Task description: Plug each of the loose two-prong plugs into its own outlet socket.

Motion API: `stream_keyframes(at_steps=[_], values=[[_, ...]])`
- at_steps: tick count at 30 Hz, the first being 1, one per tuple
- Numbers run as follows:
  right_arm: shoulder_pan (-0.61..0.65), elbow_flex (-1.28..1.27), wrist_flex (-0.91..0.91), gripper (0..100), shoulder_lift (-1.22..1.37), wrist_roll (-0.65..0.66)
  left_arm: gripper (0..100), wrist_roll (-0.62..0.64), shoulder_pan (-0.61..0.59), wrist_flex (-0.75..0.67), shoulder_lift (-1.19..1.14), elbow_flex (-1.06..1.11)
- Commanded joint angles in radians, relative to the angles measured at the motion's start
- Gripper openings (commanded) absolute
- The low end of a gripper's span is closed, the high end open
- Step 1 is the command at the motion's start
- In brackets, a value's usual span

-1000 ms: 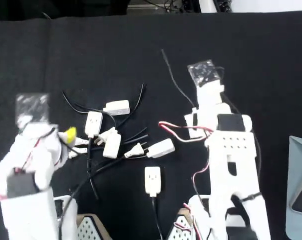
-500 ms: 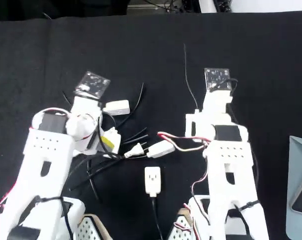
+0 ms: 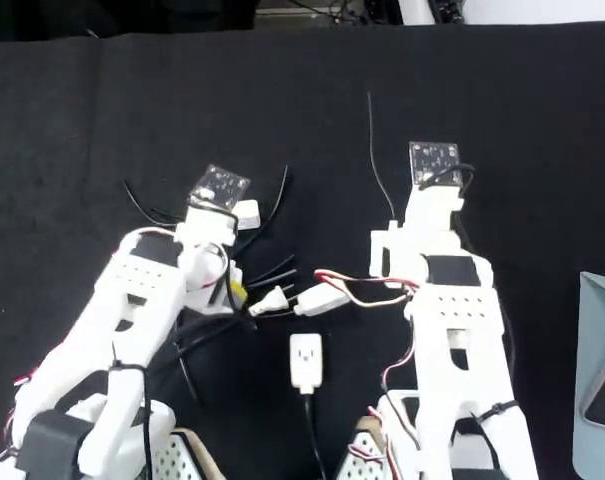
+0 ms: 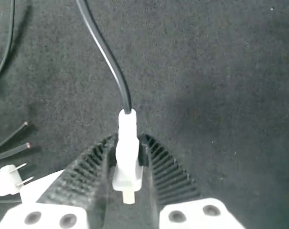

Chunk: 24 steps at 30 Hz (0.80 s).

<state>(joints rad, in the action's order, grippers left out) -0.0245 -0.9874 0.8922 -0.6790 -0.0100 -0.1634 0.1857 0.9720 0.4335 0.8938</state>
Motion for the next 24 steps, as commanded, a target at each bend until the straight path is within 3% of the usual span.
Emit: stream_keyframes(at_steps=[1,10,15,20,24], values=[[-0.008,-0.001,-0.017,1.3,-0.025,-0.006,19,0.014,0.012,-0.084,-0.012,0.024],[-0.009,-0.012,-0.021,1.3,-0.027,-0.005,4,0.012,0.022,-0.083,-0.009,0.019],[-0.011,-0.012,-0.021,1.3,-0.027,-0.005,4,-0.061,0.084,-0.078,-0.009,0.010],[-0.011,-0.012,-0.021,1.3,-0.027,-0.006,4,-0.063,0.222,-0.078,-0.009,0.012],[-0.011,-0.012,-0.021,1.3,-0.027,-0.006,4,-0.061,0.243,-0.081,-0.009,0.012]])
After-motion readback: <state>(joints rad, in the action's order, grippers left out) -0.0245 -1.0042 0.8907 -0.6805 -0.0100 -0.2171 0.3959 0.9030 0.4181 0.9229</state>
